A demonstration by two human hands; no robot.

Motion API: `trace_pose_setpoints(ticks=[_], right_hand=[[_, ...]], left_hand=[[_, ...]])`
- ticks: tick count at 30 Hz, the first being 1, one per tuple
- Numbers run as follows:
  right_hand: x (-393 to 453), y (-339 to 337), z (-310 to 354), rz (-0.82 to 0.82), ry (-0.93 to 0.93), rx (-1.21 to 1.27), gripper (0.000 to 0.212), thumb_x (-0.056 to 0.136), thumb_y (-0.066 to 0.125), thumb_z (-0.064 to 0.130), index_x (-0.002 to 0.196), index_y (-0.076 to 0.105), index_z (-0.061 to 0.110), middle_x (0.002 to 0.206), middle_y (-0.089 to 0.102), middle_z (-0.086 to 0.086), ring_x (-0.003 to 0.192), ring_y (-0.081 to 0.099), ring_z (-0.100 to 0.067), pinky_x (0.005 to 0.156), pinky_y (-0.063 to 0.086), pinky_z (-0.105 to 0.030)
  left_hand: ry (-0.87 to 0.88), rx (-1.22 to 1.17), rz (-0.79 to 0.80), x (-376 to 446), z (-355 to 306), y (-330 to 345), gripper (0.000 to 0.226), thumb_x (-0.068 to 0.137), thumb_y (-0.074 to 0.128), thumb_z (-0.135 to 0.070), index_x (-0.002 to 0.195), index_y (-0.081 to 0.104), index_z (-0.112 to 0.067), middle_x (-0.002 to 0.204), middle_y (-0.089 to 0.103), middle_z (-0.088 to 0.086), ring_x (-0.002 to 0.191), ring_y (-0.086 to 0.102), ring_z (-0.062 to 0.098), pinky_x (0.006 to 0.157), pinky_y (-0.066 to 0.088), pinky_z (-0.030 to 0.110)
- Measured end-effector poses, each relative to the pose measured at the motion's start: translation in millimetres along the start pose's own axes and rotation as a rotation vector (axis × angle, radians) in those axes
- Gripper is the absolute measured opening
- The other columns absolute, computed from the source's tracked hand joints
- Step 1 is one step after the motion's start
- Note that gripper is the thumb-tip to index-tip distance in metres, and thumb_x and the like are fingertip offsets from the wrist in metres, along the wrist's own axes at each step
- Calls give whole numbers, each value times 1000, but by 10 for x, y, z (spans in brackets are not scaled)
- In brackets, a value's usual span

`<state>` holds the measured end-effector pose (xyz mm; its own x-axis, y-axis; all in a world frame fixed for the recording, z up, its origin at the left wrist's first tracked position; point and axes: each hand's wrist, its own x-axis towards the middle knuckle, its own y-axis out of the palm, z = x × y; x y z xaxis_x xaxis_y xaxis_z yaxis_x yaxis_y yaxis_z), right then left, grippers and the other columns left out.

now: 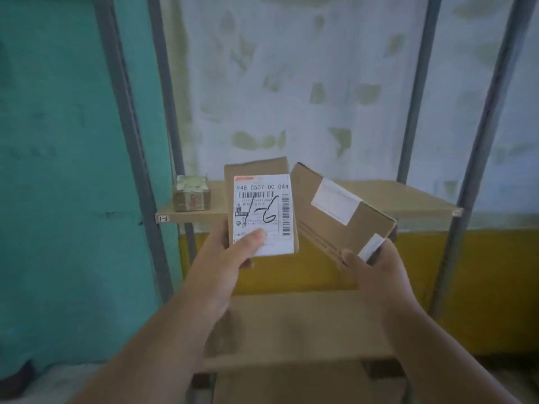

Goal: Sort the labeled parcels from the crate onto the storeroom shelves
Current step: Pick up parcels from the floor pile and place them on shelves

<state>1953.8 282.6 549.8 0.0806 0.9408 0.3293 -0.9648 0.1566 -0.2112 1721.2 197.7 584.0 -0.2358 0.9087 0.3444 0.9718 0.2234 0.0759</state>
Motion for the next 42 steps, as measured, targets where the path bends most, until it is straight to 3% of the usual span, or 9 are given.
trace_pose_setpoints(ticks=[3, 7, 11, 16, 19, 27, 34, 38, 42], right_hand=[[478, 84, 243, -60, -12, 17, 32, 93, 69, 31, 121, 54, 30, 104, 68, 8, 92, 66, -11, 66, 55, -28], [1083, 222, 550, -103, -74, 24, 25, 91, 70, 34, 110, 55, 30, 100, 69, 4, 90, 69, -17, 81, 60, -45], [1515, 331, 802, -145, -151, 95, 31, 86, 73, 34, 110, 53, 32, 102, 68, 6, 91, 71, -19, 80, 61, -47], [1799, 509, 947, -107, -217, 186, 29, 88, 72, 24, 113, 58, 29, 103, 71, 9, 92, 73, -14, 81, 62, -40], [1932, 673, 976, -38, -226, 258, 26, 88, 71, 17, 111, 61, 24, 99, 73, 7, 84, 75, -12, 80, 63, -39], [2240, 1092, 854, 161, -228, 352, 29, 84, 72, 23, 109, 59, 29, 100, 73, 5, 88, 74, -15, 82, 62, -40], [2401, 1055, 762, 282, -261, 438, 31, 89, 69, 14, 116, 59, 26, 101, 73, 7, 86, 75, -12, 83, 62, -40], [2403, 926, 709, 269, -296, 422, 28, 92, 69, 22, 107, 54, 40, 98, 70, 14, 86, 73, -10, 80, 61, -33], [2183, 930, 721, 216, -357, 355, 26, 91, 71, 29, 88, 47, 39, 90, 63, 11, 84, 66, -12, 70, 57, -28]], left_hand=[[-21, 58, -74, 371, 54, -24, 40, 77, 72, -53, 114, 65, -38, 106, 75, -15, 105, 68, 18, 83, 49, 38], [-18, 152, -122, 923, 93, -26, 18, 92, 64, -45, 109, 66, -40, 101, 75, -20, 101, 68, 10, 92, 53, 42], [-61, 308, -200, 1405, 44, 9, 28, 90, 60, -57, 109, 62, -36, 100, 69, -16, 96, 66, 13, 95, 53, 48], [-111, 528, -207, 1866, -62, -60, 70, 77, 49, -75, 124, 64, -25, 112, 70, -4, 95, 67, 21, 91, 53, 44], [-190, 687, -270, 2033, -82, -83, 63, 89, 45, -71, 118, 65, -19, 105, 68, 2, 90, 64, 23, 79, 46, 35], [-338, 1132, -371, 2178, 8, 9, 76, 95, 28, -71, 131, 61, -12, 134, 61, 14, 119, 57, 33, 91, 44, 38], [-191, 1470, -567, 2209, 122, 167, 64, 95, 33, -68, 112, 62, -14, 106, 65, 9, 96, 62, 29, 72, 48, 37], [140, 1303, -675, 2110, 62, 259, 44, 98, 43, -55, 112, 62, -19, 106, 63, 2, 93, 61, 22, 77, 52, 39], [144, 608, -534, 1938, -95, 373, 30, 93, 45, -60, 100, 64, -38, 100, 68, -16, 96, 65, 11, 87, 52, 42]])
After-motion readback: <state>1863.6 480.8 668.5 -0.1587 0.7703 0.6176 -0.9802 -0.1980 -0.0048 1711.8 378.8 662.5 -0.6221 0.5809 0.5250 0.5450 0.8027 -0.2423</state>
